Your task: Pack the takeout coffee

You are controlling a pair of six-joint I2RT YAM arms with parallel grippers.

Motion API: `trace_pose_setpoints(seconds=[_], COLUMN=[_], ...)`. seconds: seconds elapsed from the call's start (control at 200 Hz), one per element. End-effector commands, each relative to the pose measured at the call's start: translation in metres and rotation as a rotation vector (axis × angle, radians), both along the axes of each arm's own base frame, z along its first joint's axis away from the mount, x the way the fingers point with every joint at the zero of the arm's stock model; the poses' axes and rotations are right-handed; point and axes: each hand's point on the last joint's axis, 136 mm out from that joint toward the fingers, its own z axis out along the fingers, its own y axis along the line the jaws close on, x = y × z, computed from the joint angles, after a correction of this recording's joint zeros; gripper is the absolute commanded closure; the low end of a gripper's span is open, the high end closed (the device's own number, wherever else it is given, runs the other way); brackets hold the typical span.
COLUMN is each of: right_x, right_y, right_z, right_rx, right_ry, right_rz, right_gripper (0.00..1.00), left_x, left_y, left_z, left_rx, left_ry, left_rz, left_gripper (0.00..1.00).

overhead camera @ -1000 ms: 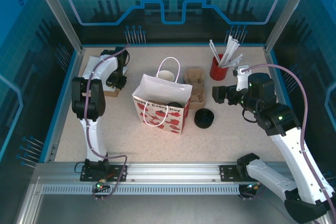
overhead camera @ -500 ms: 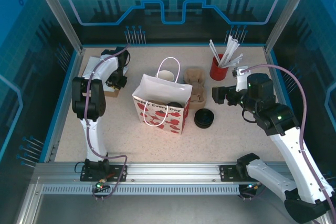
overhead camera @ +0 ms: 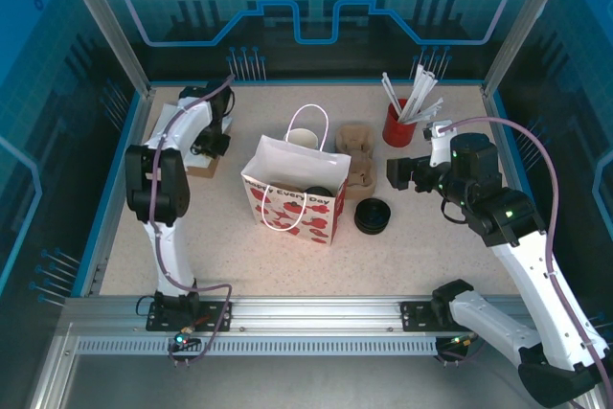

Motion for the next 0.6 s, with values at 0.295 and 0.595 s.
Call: trace_pose_setpoints(seconds=[0.295,0.595], right_x=[0.003,0.006], right_y=[-0.004,-0.005], right_z=[0.003,0.011], right_rx=[-0.01,-0.02], right_ry=[-0.012,-0.041], right_rz=[-0.013,-0.011], right_gripper=[0.0,0.0], left_x=[0.006,0.002], left_y=[0.014,0.038], left_z=[0.079,0.177], left_rx=[0.083,0.229], left_ry=[-0.22,-0.526], left_rz=[-0.002,0.025], left_gripper=[0.97,0.96])
